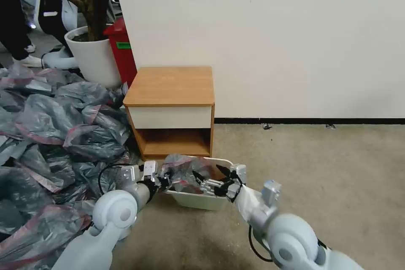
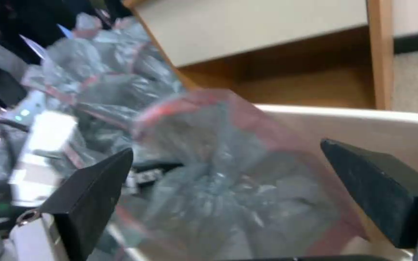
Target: Pick up the garbage bag from the table and place it over the trash can.
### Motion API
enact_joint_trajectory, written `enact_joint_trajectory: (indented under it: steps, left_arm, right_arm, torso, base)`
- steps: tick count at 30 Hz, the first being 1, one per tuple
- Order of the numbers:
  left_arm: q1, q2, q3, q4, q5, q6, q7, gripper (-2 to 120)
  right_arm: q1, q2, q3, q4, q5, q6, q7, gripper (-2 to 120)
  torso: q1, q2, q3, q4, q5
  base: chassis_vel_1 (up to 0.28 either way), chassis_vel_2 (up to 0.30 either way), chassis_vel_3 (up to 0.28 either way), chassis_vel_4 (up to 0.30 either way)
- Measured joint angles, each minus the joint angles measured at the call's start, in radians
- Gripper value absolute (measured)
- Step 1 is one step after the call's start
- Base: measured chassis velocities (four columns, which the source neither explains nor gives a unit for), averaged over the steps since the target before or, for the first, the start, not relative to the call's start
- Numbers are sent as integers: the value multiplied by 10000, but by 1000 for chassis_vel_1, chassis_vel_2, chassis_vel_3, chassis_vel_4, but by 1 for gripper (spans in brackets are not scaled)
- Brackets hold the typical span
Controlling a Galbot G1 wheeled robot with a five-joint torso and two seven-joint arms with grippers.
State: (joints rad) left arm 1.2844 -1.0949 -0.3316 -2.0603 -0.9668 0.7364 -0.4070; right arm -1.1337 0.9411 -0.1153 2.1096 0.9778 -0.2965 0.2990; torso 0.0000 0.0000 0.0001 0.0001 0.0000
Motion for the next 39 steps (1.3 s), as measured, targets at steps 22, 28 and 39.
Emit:
enact_joint_trajectory:
  steps: [22, 28, 39]
  left_arm:
    - [325, 106, 4, -404, 59, -26, 80, 3]
    - [382, 141, 26, -460, 61, -29, 79, 3]
    - [456, 177, 91, -484, 61, -30, 89, 3]
  right_arm:
    - [1441, -180, -1284, -1497, 442, -125, 566, 96]
    - [1609, -154, -1513, -1635, 401, 25, 568, 88]
    - [1928, -141, -1956, -1784, 332, 176, 567, 47]
  torso:
    - [0, 0, -1, -1, 0]
    - [0, 0, -1, -1, 0]
    - [0, 0, -1, -1, 0]
  base:
    - [0, 0, 0, 0]
    - [0, 0, 0, 0]
    - [0, 0, 0, 0]
